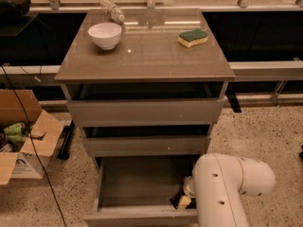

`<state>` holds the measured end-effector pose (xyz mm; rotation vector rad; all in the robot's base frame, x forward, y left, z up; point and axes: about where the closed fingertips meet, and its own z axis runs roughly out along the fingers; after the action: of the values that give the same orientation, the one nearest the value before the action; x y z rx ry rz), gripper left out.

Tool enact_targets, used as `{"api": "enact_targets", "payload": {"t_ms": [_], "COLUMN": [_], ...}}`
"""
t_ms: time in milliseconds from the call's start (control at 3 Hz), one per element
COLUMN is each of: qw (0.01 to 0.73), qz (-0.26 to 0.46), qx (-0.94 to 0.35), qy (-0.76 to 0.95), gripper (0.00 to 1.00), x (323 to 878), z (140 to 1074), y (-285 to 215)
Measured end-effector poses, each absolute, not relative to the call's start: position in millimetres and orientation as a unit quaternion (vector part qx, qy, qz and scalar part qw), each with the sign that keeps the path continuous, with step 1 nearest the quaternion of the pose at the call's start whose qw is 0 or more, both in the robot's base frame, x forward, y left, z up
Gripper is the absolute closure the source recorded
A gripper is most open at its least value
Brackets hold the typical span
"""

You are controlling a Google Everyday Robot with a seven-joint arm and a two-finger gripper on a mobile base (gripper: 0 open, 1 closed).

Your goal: Pick rxbar chocolate from bottom drawer and place on counter

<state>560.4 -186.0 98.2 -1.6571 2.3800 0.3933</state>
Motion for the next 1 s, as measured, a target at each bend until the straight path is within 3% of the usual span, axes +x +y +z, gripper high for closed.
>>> {"api": "enact_targets", "payload": {"t_ms": [1000], "qw": [0.101], "qz": [0.137], "qx": [-0.555], "qy": [0.814], "gripper": [0.66], "x": [557.4], "z": [106.6], "y": [-186.0]}}
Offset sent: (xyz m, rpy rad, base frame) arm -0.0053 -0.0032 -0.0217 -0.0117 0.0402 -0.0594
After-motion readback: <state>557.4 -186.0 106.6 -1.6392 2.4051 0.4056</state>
